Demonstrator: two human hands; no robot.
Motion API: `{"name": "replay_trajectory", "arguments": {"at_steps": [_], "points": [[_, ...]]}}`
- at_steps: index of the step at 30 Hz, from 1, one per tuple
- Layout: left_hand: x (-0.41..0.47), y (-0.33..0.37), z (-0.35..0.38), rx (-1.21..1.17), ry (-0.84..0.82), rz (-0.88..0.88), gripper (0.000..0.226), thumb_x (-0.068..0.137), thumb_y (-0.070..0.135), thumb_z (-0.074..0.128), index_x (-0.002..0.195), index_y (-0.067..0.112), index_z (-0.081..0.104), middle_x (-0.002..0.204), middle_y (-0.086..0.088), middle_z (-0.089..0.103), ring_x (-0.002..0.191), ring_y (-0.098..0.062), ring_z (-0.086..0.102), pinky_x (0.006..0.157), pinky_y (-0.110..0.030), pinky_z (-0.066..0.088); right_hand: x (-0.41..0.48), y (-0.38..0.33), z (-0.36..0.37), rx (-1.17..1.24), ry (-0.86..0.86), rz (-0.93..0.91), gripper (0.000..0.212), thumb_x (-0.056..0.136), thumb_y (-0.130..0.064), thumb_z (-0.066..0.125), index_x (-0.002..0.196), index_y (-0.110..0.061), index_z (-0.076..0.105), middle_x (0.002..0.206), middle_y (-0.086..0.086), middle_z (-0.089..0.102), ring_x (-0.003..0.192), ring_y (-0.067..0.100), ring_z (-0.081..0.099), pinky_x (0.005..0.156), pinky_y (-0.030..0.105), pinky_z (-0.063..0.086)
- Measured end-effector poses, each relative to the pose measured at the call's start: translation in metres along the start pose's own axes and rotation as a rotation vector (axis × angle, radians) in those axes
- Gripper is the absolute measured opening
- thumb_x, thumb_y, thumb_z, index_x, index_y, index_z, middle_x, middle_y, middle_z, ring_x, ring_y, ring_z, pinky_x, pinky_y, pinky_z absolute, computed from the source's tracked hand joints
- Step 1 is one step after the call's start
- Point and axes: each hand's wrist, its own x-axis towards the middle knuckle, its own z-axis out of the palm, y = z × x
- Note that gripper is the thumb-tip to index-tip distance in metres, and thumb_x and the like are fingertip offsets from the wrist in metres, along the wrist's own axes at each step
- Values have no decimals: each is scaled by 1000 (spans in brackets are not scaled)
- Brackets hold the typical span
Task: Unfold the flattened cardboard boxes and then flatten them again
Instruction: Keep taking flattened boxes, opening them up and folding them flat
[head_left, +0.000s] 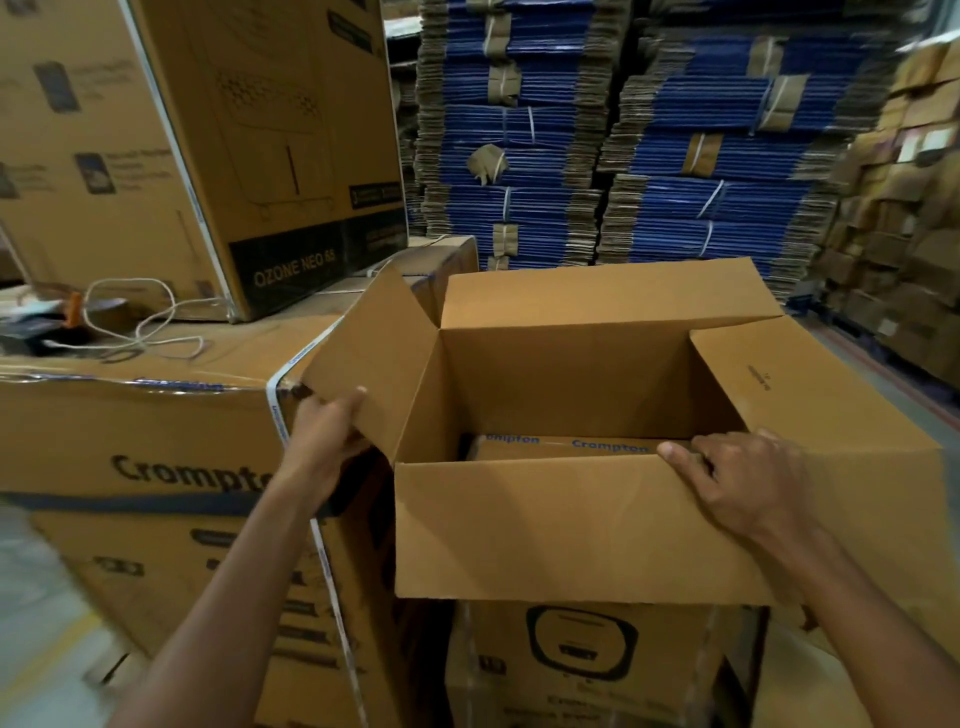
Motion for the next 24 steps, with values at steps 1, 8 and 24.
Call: {"name": "replay_trajectory", "arguments": {"at_steps": [1, 8, 24], "points": [[-3, -10, 6, 36, 2, -14, 25, 103, 23, 56, 128, 16, 56, 114, -4, 68, 108, -24, 64, 94, -46, 53, 0, -1, -1, 1, -21, 4, 68, 97, -63, 30, 66, -20, 73, 59, -1, 66, 56, 22, 63, 65, 36, 45], [-11, -42, 52, 216, 159, 32, 21, 105, 43, 49, 102, 23, 55, 96, 3, 62, 86, -14, 58, 88, -37, 44, 18, -10, -30, 54, -459, 316, 79, 88, -82, 16, 66, -23, 63, 69, 1, 62, 69, 22, 61, 72, 38, 52], [3, -54, 52, 373, 169, 101, 29, 107, 37, 46, 100, 11, 55, 97, -14, 58, 74, -24, 53, 73, -37, 42, 57, 38, -91, -528, -379, 413, 39, 84, -49, 67, 103, -17, 73, 126, 11, 67, 130, 32, 51, 120, 50, 15]]}}
